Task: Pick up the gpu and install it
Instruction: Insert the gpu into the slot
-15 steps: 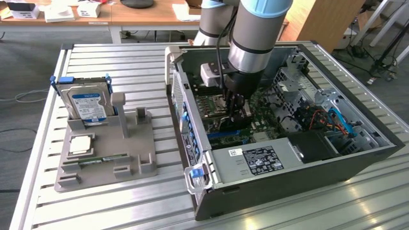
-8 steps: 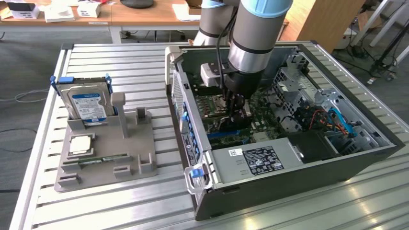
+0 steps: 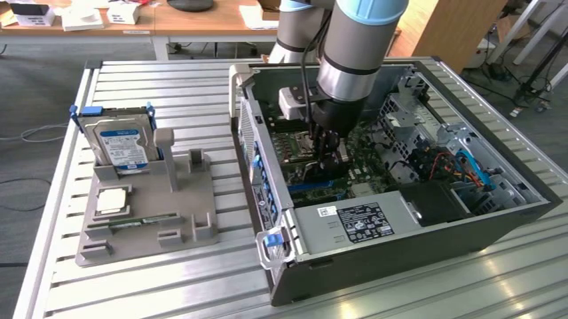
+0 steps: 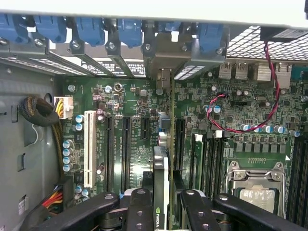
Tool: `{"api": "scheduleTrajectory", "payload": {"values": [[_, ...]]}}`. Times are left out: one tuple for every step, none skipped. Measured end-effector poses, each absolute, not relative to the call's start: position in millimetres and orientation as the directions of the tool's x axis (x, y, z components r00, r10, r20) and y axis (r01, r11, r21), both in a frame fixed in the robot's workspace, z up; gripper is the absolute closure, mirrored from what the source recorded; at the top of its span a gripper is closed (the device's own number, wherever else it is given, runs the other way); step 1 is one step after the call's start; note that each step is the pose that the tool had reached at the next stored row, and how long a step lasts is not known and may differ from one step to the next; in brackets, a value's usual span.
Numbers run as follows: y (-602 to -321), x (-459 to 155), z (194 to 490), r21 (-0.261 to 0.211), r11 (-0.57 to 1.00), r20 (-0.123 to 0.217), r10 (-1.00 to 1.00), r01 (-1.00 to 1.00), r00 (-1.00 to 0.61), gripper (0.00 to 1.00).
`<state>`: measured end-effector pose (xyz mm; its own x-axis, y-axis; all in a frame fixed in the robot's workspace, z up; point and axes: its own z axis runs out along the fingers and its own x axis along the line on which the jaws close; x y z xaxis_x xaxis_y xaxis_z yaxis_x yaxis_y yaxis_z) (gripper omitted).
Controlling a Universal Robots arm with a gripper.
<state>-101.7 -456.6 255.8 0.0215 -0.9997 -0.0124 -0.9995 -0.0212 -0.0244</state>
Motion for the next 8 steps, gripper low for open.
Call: {"api": "scheduleTrajectory", "payload": {"values": [[-456.6, -101.4, 255.8, -0.023, -0.020, -0.013, -1.000, -1.000, 0.021, 0.73], [-456.6, -101.1, 255.8, -0.021, -0.019, -0.013, -1.000, -1.000, 0.020, 0.73], [-456.6, -100.8, 255.8, -0.019, -0.019, -0.014, -1.000, -1.000, 0.019, 0.73], [-456.6, -100.4, 255.8, -0.017, -0.018, -0.014, -1.000, -1.000, 0.018, 0.73], [-456.6, -100.0, 255.8, -0.016, -0.017, -0.015, -1.000, -1.000, 0.017, 0.73], [-456.6, -99.4, 255.8, -0.016, -0.017, -0.015, -1.000, -1.000, 0.017, 0.73], [-456.6, -98.8, 255.9, -0.015, -0.016, -0.016, -1.000, -1.000, 0.016, 0.73], [-456.5, -98.1, 255.7, -0.015, -0.016, -0.017, -1.000, -1.000, 0.016, 0.73]]}}
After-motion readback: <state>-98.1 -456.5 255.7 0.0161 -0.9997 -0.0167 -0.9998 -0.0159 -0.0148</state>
